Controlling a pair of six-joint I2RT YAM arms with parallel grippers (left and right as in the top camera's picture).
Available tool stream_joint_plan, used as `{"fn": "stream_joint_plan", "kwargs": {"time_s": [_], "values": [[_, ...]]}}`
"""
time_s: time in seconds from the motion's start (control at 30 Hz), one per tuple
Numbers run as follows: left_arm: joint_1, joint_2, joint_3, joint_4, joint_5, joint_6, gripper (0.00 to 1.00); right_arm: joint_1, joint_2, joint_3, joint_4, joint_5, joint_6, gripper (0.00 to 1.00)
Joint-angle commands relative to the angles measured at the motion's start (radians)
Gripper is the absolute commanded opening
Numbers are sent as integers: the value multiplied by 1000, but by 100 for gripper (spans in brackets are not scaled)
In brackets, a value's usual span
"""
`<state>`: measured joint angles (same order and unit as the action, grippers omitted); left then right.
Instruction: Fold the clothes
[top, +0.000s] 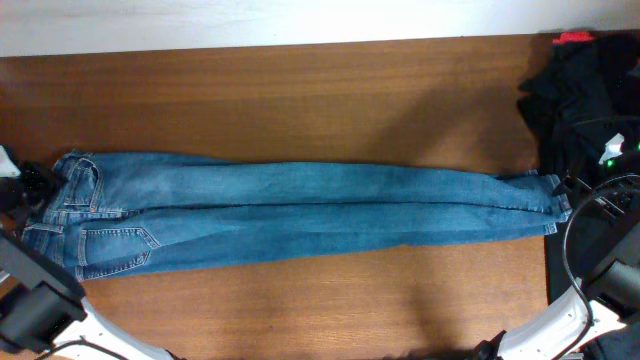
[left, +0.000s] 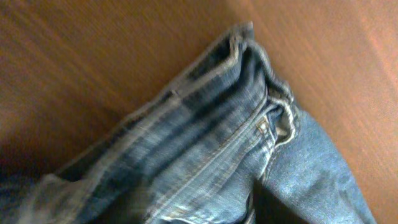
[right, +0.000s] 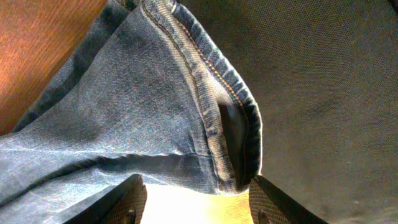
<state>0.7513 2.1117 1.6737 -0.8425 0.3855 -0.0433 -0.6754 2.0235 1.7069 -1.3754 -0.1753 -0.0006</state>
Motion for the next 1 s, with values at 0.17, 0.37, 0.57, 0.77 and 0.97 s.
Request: {"fn": "stream_joint_plan", "kwargs": {"time_s": [0.17,0.37,0.57,0.77,0.97], "values": [[-14,-48,9,-26,47,37,3,3,-5,-7,-4,-1,-3,58],[-91,-108,6,-42,238,37,3,3,-5,-7,-1,-2,-3,58],[-212,-60,-26,-39,235,38,3,3,-5,-7,-2,-2,-3,58],[-227,10,-72,-117,-50,37,0,3,-5,-7,-8,-6,-2,58],[-140,64,-74,-132,-125,37,1,3,-5,-7,-16,-8,-3,63]]}}
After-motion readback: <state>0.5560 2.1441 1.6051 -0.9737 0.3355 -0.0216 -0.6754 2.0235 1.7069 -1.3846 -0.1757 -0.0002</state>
